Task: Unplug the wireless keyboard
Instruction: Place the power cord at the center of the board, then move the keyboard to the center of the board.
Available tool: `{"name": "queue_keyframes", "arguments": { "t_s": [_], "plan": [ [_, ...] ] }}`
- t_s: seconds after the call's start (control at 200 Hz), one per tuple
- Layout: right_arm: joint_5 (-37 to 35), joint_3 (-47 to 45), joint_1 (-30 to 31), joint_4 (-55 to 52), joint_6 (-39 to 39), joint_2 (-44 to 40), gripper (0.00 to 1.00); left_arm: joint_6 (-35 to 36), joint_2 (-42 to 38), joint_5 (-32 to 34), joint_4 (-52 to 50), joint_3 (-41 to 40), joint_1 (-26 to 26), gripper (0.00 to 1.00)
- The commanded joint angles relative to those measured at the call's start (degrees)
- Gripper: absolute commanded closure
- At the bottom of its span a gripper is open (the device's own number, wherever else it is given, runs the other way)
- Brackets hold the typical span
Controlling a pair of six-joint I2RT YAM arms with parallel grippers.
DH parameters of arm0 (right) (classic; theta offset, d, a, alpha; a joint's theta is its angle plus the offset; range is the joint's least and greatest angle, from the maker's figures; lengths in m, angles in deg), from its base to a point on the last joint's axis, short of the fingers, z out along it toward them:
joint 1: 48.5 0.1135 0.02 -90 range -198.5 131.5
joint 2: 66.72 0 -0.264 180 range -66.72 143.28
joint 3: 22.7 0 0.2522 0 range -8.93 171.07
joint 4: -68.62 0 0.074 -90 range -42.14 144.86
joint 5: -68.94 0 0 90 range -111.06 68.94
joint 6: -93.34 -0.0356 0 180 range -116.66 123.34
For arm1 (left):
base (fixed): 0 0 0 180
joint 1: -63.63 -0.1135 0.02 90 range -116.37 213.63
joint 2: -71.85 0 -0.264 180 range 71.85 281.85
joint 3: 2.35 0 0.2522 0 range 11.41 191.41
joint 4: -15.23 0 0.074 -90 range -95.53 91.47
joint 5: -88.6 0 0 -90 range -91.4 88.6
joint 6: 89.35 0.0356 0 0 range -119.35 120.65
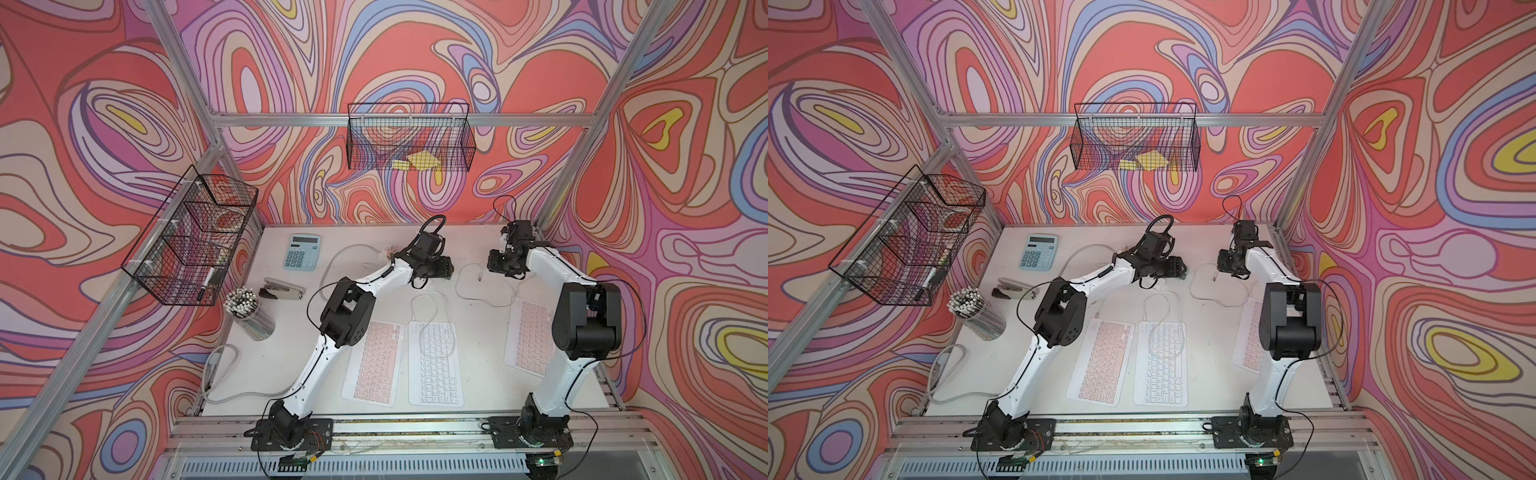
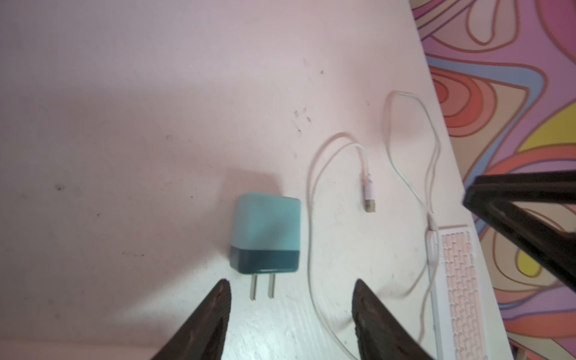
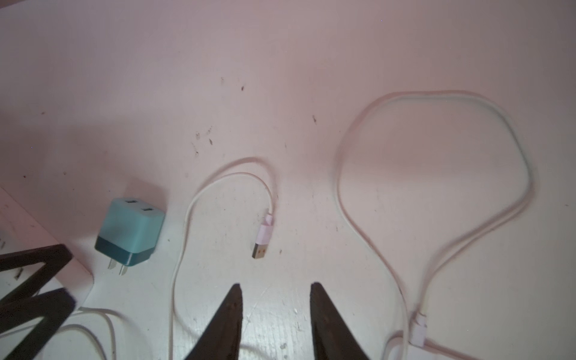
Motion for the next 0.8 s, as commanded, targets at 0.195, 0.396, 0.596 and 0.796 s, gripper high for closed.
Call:
{"name": "queue_keyframes", "arguments": {
  "t_s": [0.195,0.396,0.596,0.796],
  "plan": [
    [-5.5,-3.1,-5.7,-6.5,-2.4,-4.7,0.68,4.8,-13.1,-10.5,14.1,-17.1,2.1,0.38],
    [-6.2,-5.4,-7.5,-7.3,-1.2,-5.0,0.72,7.3,-15.4,-12.3,14.4,-21.5,3.6,0.39],
    [-7.1,-6.5,-7.9,-7.0,-0.4,-2.8,0.73,7.2,-16.9,-13.5,17.0,-25.2,5.3,0.4],
    [-4.8,-7.1,-9.6,-5.8,0.6,-0.3,0.74,5.7,-16.3,-14.9,18.4,-26.0,6.1,0.4]
  ]
}}
